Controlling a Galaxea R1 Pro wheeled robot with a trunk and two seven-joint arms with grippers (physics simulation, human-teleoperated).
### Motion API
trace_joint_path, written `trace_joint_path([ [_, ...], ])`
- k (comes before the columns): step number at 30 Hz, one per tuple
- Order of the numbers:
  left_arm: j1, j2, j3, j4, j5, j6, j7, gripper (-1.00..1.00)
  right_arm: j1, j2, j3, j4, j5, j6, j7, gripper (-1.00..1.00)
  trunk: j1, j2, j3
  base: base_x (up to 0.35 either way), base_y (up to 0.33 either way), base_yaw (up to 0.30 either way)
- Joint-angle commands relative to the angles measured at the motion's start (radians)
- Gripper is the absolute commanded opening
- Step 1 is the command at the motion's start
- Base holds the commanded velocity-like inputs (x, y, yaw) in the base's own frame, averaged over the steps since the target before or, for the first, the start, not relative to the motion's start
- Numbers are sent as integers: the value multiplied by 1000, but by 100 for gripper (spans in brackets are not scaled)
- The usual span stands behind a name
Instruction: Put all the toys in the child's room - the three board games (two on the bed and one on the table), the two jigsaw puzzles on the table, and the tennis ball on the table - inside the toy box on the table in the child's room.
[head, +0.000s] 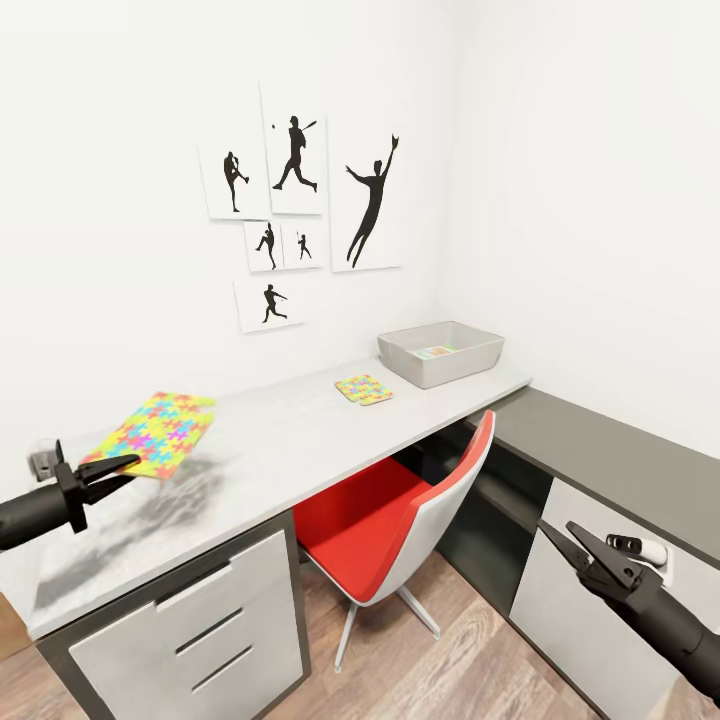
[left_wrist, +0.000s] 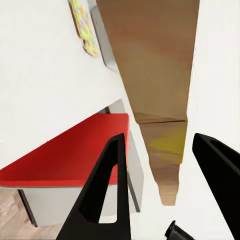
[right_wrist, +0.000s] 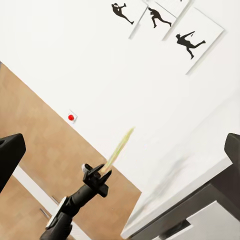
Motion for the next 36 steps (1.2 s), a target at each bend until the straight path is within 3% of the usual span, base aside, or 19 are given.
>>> trace_joint_path([
  [1,2,22,-5,16,24,4,1,-100,-1,-1,0,0,-4,5,1,100,0,-1,-1,0,0,0],
  [2,7,39,-9,30,38,4,1,-100,-1,-1,-1,0,-3,5,1,100,0,-1,-1,0,0,0],
  [6,36,66,-14,71,56,4,-2,-100,-1,-1,-2,0,-3,3,4,100,0,-1,-1,0,0,0],
  [19,74,100,-10,30,61,4,-5,-100,-1,4,-3,-2,-3,-10,7,100,0,-1,-1,0,0,0],
  [24,76,103,-5,37,64,4,-6,-100,-1,4,-2,0,-3,-11,6,100,0,-1,-1,0,0,0],
  [36,76,107,-2,60,65,4,-6,-100,-1,4,-2,-2,-3,-12,5,100,-46,83,37,0,0,0],
])
